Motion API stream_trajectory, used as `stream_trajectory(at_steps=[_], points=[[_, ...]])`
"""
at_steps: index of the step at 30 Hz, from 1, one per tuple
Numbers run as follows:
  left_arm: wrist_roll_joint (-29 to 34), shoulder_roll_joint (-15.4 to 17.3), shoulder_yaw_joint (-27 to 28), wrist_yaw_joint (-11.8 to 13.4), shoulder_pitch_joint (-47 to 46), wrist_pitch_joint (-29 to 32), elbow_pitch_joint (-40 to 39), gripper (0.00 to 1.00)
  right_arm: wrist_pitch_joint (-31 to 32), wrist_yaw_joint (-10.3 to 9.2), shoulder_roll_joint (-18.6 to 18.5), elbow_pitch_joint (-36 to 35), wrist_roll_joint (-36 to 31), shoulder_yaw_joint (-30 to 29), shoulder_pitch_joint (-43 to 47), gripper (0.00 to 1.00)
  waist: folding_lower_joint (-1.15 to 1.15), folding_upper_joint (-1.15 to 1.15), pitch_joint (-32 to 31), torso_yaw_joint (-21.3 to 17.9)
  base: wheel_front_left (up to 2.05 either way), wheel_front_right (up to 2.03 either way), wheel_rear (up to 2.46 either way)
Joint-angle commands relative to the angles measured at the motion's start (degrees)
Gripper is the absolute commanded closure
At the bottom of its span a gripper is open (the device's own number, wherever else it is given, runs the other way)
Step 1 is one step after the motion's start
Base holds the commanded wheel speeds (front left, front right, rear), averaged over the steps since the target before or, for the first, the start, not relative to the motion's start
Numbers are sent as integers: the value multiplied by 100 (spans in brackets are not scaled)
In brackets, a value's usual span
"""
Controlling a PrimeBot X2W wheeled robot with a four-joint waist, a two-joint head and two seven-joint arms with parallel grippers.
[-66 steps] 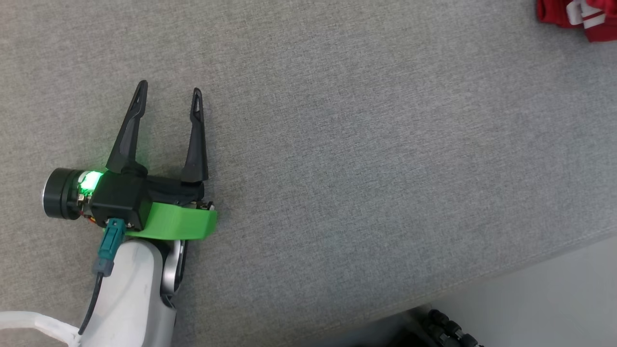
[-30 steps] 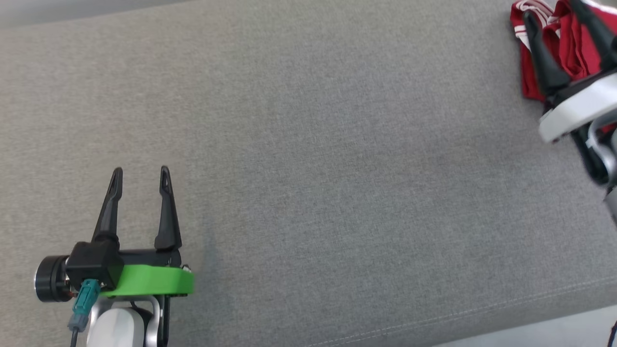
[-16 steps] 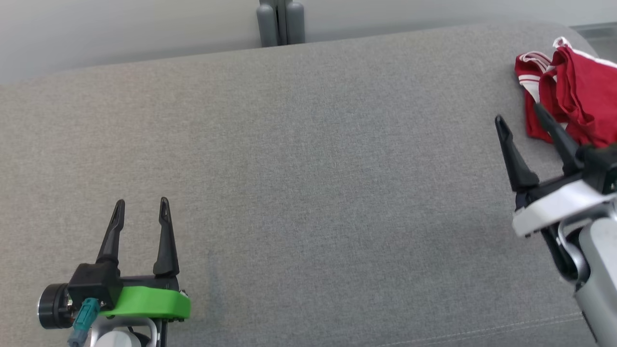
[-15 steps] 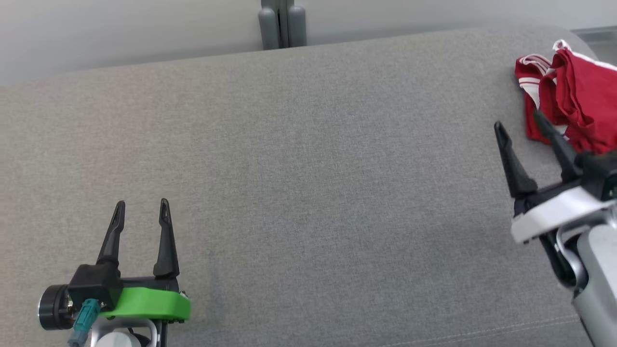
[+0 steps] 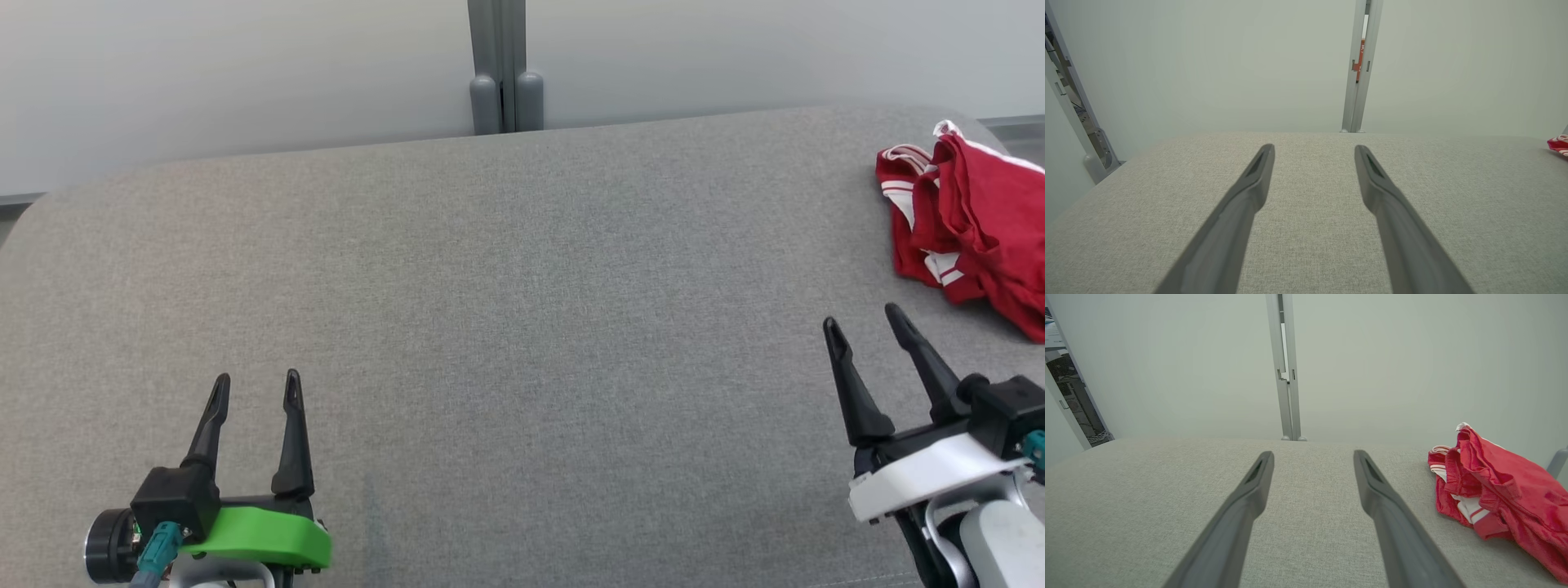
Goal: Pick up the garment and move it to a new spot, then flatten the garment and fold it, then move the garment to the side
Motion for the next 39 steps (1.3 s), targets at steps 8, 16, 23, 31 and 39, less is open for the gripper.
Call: stream_trajectory(at_steps=[8, 16, 23, 31, 39], points=[[-15, -16, 52, -61, 136, -16, 83, 0, -7, -10, 315, -130, -142, -221, 473, 0, 0, 0, -231, 93, 0, 0, 0], [-48, -49, 104, -89, 112, -16, 113, 0, -21, -10, 502, -162, -160, -405, 566, 0, 0, 0, -192, 130, 0, 0, 0], [-24, -58, 148, -97, 24, -16, 135, 0, -39, -10, 562, -83, -139, -459, 519, 0, 0, 0, -165, 154, 0, 0, 0], [-42, -54, 211, -129, 36, -16, 177, 0, -40, -10, 601, -23, -167, -432, 514, 0, 0, 0, -214, 160, 0, 0, 0], [-131, -130, 218, -109, 95, 46, 417, 100, -17, 1, 717, 192, -147, -375, 623, 100, 0, 0, -244, 156, 0, 0, 0]])
